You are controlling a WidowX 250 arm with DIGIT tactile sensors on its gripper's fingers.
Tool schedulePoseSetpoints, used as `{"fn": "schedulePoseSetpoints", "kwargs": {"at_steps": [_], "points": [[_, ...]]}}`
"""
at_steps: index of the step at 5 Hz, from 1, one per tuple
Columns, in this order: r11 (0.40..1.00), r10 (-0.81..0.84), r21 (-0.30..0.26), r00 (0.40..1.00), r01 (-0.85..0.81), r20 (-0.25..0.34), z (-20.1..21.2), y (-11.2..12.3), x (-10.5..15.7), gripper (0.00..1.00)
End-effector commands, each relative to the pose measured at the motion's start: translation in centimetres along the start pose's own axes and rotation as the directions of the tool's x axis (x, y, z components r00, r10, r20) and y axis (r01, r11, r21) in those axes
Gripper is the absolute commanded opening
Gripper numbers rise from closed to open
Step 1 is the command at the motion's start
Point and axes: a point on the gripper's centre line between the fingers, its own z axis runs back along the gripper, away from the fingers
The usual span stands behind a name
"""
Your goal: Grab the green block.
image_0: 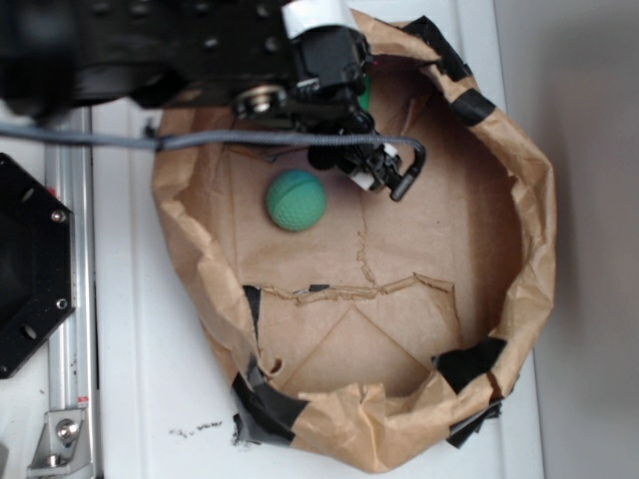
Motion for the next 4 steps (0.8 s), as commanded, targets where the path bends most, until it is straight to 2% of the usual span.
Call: {"fn": "schedulePoseSetpoints", "kwargs": {"at_steps": [1, 2, 3, 4], "points": [[0.997, 0.075, -0.004, 0.997, -0.075, -0.026, -2.4, -0.7, 3.4, 1.00], [0.998, 0.061, -0.003, 0.997, -0.062, -0.040, -2.9, -1.7, 3.2, 1.00], [1.000, 0.001, 0.016, 0.996, 0.000, -0.093, -4.2, -2.8, 2.5, 1.00], [1.000, -0.004, 0.028, 0.993, 0.008, -0.121, -4.6, -3.8, 1.5, 1.00]]}}
